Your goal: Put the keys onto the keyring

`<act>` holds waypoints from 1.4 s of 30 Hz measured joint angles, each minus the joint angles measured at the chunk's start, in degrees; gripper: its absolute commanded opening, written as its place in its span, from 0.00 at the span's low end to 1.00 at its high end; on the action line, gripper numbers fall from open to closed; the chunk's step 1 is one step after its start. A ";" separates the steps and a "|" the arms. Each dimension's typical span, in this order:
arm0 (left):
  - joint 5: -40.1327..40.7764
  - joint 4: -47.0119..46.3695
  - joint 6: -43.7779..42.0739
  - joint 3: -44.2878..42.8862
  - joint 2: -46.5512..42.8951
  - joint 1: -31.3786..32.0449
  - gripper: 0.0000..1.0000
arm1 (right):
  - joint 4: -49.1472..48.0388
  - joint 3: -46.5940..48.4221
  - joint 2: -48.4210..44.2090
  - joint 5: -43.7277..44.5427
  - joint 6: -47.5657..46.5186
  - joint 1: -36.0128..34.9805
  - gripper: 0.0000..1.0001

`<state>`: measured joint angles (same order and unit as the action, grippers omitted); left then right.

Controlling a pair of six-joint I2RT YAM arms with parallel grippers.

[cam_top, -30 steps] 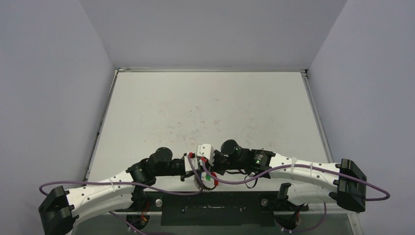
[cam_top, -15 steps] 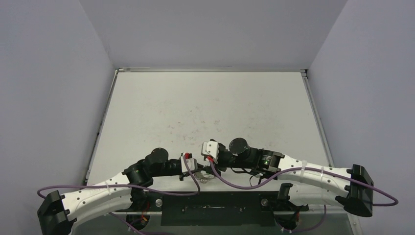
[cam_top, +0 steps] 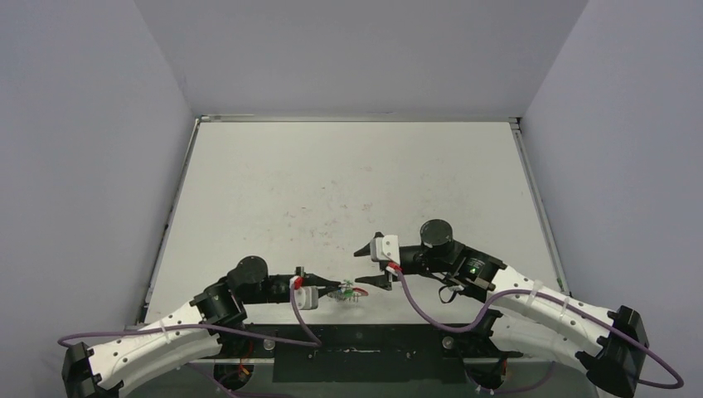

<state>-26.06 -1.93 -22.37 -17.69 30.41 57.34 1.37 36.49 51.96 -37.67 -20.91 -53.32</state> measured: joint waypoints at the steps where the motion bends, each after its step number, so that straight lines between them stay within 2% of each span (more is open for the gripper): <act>1: -0.48 0.11 -0.83 0.09 -0.92 0.00 0.00 | 0.00 0.00 0.26 -1.49 -0.70 0.00 0.47; 3: -1.33 0.44 -2.03 0.35 -2.51 0.00 0.00 | 0.00 0.00 1.20 -5.01 -2.23 0.00 0.43; 6: -2.08 0.66 -3.06 0.63 -4.02 0.00 0.00 | -0.04 -0.09 2.45 -9.03 -4.20 0.00 0.30; 10: -3.10 0.87 -3.91 0.63 -4.22 0.00 0.00 | -0.96 -1.07 2.56 -11.69 -5.40 -0.02 0.32; 14: -3.93 0.92 -4.11 0.63 -3.74 0.00 0.00 | -1.99 -1.40 2.95 -12.41 -5.79 -0.46 0.38; 17: -4.46 0.94 -4.31 0.63 -3.17 0.00 0.00 | -2.80 -1.40 3.98 -12.37 -6.19 -1.29 0.38; 23: -4.87 0.92 -4.46 0.63 -2.62 0.00 0.00 | -3.39 -1.40 7.08 -12.04 -7.26 -4.26 0.32; 26: -4.87 0.92 -4.46 0.63 -2.60 0.00 0.00 | -3.48 -1.40 8.59 -11.72 -7.80 -5.20 0.19; 28: -4.98 1.18 -4.44 0.63 -2.60 0.00 0.00 | -3.80 -1.40 9.29 -11.17 -8.28 -5.62 0.17; 31: -4.81 1.53 -4.44 0.66 -2.58 -0.02 0.00 | -4.07 -1.40 9.46 -10.56 -8.31 -5.66 0.20; 37: -4.70 1.42 -4.46 0.66 -2.40 0.00 0.00 | -4.85 -1.51 9.07 -9.18 -7.82 -5.64 0.40; 42: -4.87 1.40 -4.46 0.66 -2.23 0.00 0.00 | -5.70 -2.01 5.55 -8.33 -6.91 -4.68 0.42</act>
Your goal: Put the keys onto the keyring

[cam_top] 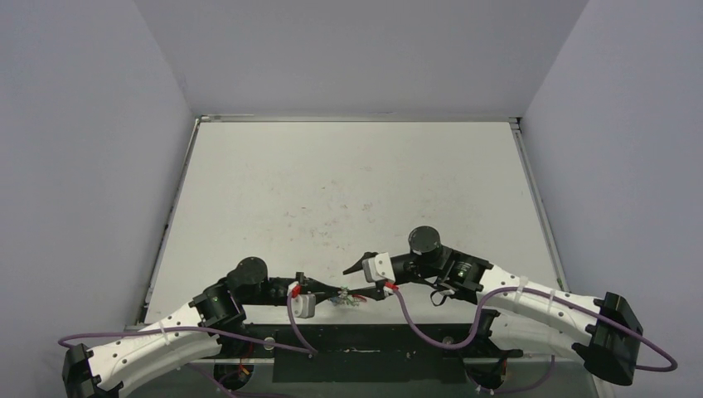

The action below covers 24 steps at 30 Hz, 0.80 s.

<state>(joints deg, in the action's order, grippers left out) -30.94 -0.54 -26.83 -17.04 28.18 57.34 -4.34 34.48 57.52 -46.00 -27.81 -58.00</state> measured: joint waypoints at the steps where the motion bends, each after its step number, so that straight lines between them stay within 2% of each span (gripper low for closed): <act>1: -0.04 0.02 0.00 0.00 0.02 0.00 0.00 | -0.15 0.00 -0.83 0.00 0.11 0.39 0.39; 4: -0.28 0.02 -0.02 0.00 0.02 0.00 0.00 | -0.98 0.00 -2.05 -0.15 0.31 1.40 0.35; 15: -0.61 0.02 -0.02 0.00 0.07 0.00 0.00 | -0.85 0.00 1.40 -2.21 -0.15 1.77 0.36; 20: -0.61 0.04 -0.02 0.00 0.07 0.00 0.00 | -0.66 0.00 1.81 -2.95 -0.68 1.77 0.24; 24: -0.59 0.50 0.00 0.00 0.13 0.00 0.00 | -0.74 0.00 3.19 -3.93 -0.72 1.77 0.25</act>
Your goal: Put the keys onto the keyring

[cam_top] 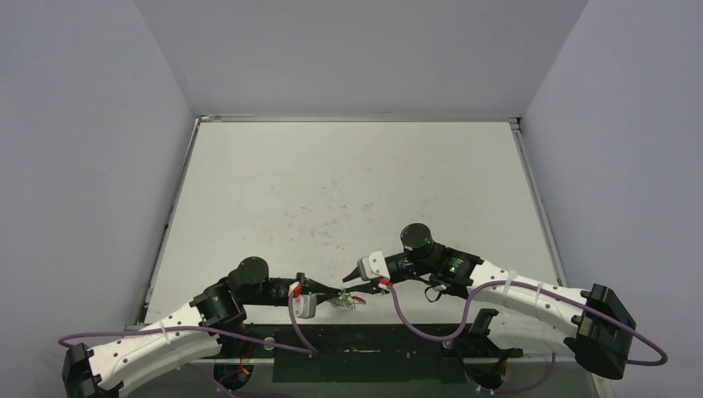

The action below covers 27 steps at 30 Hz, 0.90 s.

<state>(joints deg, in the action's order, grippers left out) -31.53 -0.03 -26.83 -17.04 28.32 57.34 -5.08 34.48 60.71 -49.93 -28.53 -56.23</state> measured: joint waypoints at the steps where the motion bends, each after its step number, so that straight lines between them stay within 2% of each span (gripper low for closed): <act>1: 0.00 0.11 0.00 0.00 0.09 0.00 0.00 | 0.00 -0.02 0.15 -0.11 0.00 0.00 0.25; 9: -0.02 0.28 0.00 0.00 0.15 0.00 0.00 | -0.44 -0.76 0.04 -0.02 -0.59 0.00 0.30; 19: -0.02 0.24 0.00 0.00 0.15 0.00 0.00 | -0.02 -1.20 -0.37 0.20 -2.62 0.00 0.18; 24: -0.04 0.26 0.00 0.00 0.15 0.00 0.00 | 0.35 -1.20 -0.20 -0.11 -3.63 0.00 0.30; 27: -0.07 0.26 0.00 0.00 0.17 0.04 0.00 | 0.83 -1.22 -0.39 -0.02 -4.31 0.02 0.32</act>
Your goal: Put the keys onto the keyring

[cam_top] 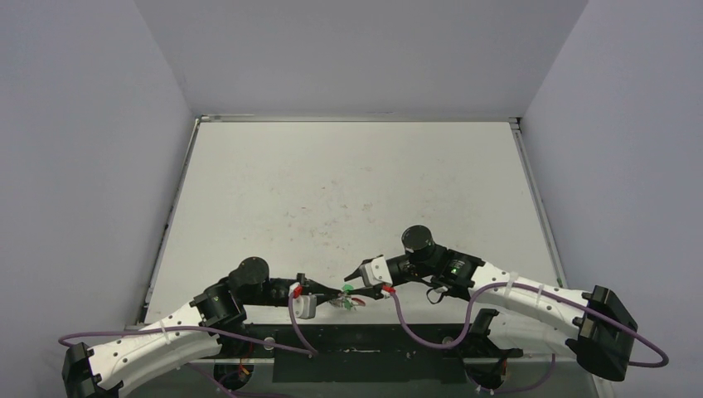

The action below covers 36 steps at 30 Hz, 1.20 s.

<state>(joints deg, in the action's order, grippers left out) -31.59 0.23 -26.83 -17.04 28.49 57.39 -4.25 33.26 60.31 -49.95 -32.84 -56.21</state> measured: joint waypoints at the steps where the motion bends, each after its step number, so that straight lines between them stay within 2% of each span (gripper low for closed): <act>1: 0.00 0.00 0.00 0.00 0.02 0.00 0.00 | 0.13 -0.07 -0.22 0.02 -0.22 0.00 0.32; 6: 0.02 0.00 0.00 0.00 0.02 0.00 0.00 | 0.76 -0.24 -0.90 -0.02 -1.09 -0.02 0.26; 22: -0.13 0.81 0.85 0.00 0.44 0.07 0.00 | -2.16 -0.39 1.07 2.19 -0.81 -3.56 0.20; 30: 0.09 2.01 1.16 0.44 0.42 0.07 0.00 | -2.99 -1.20 2.03 3.23 0.48 -4.72 0.01; 36: 0.28 1.97 1.29 0.68 0.39 0.07 0.00 | -3.08 -1.25 2.05 4.22 1.25 -5.01 0.00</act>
<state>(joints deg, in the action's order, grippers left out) -31.31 2.20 -25.54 -16.36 28.88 57.45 -7.33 32.01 62.37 -45.74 -31.59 -61.21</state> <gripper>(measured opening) 0.041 0.027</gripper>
